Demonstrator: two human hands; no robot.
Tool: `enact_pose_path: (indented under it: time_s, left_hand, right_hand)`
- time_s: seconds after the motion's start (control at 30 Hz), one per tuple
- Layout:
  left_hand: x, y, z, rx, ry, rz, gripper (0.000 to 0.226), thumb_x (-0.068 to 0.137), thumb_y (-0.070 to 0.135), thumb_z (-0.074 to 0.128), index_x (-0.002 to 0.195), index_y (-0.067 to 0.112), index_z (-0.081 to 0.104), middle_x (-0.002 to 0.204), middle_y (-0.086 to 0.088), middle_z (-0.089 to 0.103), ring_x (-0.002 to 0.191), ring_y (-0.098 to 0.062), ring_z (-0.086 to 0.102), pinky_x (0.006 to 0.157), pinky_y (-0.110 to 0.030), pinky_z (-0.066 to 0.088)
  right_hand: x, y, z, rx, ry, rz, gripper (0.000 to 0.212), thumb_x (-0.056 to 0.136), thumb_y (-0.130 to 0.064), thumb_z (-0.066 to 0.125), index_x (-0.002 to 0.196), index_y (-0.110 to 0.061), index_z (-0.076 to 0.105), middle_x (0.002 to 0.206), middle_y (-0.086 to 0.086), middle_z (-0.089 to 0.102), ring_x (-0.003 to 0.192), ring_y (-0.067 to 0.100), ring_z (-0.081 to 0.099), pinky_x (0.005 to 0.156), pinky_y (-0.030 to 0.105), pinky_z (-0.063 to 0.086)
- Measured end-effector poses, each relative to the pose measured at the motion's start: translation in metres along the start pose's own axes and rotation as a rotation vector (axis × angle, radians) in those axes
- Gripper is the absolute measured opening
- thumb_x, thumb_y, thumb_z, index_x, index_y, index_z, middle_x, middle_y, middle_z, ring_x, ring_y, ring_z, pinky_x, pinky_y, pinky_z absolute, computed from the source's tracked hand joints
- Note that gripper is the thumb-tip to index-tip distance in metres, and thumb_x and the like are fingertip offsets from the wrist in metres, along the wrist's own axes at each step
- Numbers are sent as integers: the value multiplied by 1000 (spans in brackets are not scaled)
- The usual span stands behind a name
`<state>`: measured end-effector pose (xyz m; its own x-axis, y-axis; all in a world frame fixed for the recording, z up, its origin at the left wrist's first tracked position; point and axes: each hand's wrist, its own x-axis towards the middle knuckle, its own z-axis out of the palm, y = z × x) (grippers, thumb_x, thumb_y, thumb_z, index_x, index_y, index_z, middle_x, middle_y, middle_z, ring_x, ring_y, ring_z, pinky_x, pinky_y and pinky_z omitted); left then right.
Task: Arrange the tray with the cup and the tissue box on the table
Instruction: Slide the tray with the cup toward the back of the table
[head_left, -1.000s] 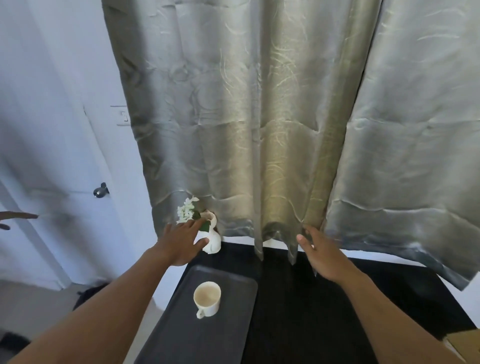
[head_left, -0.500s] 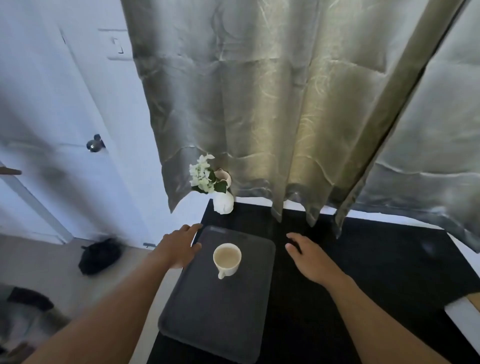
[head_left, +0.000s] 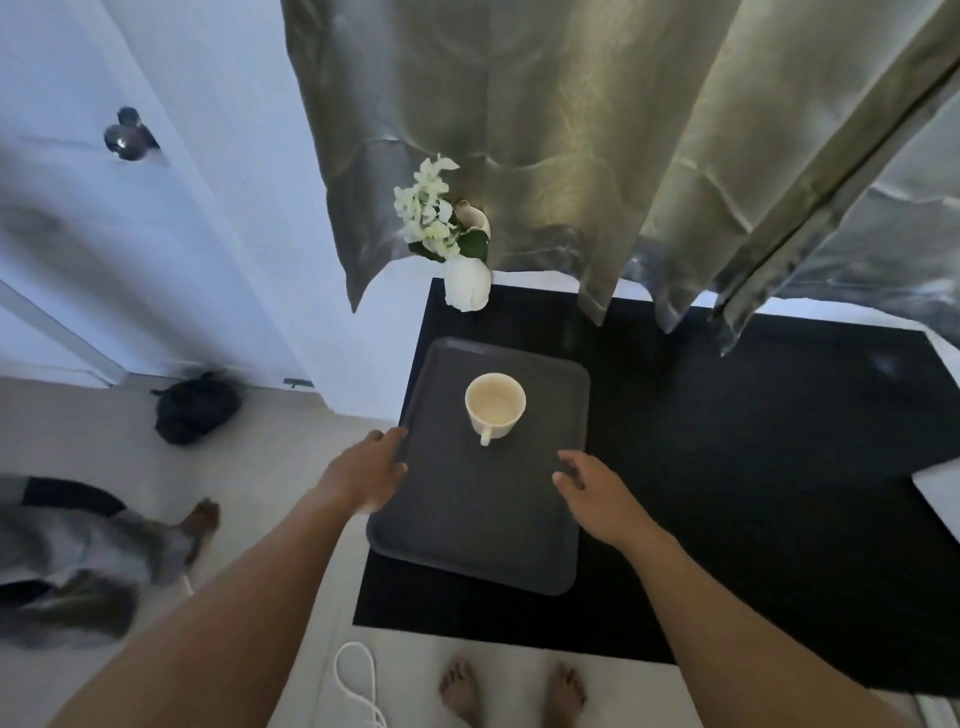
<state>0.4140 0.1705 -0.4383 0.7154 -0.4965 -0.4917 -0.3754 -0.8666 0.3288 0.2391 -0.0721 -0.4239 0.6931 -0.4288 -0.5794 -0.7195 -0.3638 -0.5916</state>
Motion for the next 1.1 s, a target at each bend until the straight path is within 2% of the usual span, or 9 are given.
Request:
enact_pose_path:
  time_s: [0.13,0.3,0.47,0.57,0.63,0.73,0.87,0.97,1.1]
  left_hand:
    - [0,-6,16,-40,-14,-30,53,98,34,44,148,24,32,143,-7,46,120,-34,55,97,-47,49]
    - [4,-7,32,-57,7,-63,44,97,32,45,138,15,42,129,-11,52,111,-37,59,92,-47,49]
    - [11,-4,37,-109,36,-155,44,99,31,46,135,5,45,134,-18,49,117,-39,54,97,-48,45]
    - [13,-3,38,-122,8,-217,42,100,29,43,129,0,50,130,-20,51,115,-39,54,94,-46,45]
    - [15,-5,39,-222,-1,-270,38,99,24,41,122,-3,56,123,-20,57,107,-38,57,86,-43,47]
    - [24,-12,34,-501,-19,-406,28,95,16,44,103,-3,63,109,-18,66,93,-34,62,75,-41,53]
    - [23,0,27,-793,-87,-477,22,100,17,42,106,5,60,104,-10,62,98,-29,60,75,-41,51]
    - [19,11,30,-903,-112,-479,23,100,16,38,107,6,58,96,-8,63,84,-23,59,69,-38,48]
    - [20,19,39,-952,-151,-468,26,101,20,36,110,10,58,104,-8,64,92,-25,60,81,-43,49]
  right_hand:
    - [-5,17,25,112,-7,143,63,98,-38,50,154,-22,26,159,4,28,142,26,36,114,43,36]
    - [-10,34,46,248,-23,321,69,97,-38,53,154,-15,22,156,8,33,139,30,41,111,44,39]
    - [-9,37,49,315,-14,396,69,98,-37,51,155,-14,18,158,10,33,142,30,37,111,43,36]
    - [-8,42,49,355,-7,435,70,99,-36,48,156,-14,15,159,11,32,142,31,36,111,44,35]
    - [-8,45,50,379,-5,458,68,100,-34,48,156,-16,14,159,10,30,142,32,36,112,45,36]
    - [-8,48,51,450,20,481,66,99,-33,48,156,-20,17,158,9,33,138,32,40,110,48,39]
    - [-7,54,45,536,97,536,61,99,-35,47,154,-23,24,154,9,37,135,33,42,109,51,41]
    - [-6,60,37,595,141,565,56,100,-39,41,152,-22,28,153,9,39,136,32,41,110,51,39]
    - [-3,67,20,677,179,598,55,102,-42,32,152,-20,29,153,9,40,138,32,39,111,49,35]
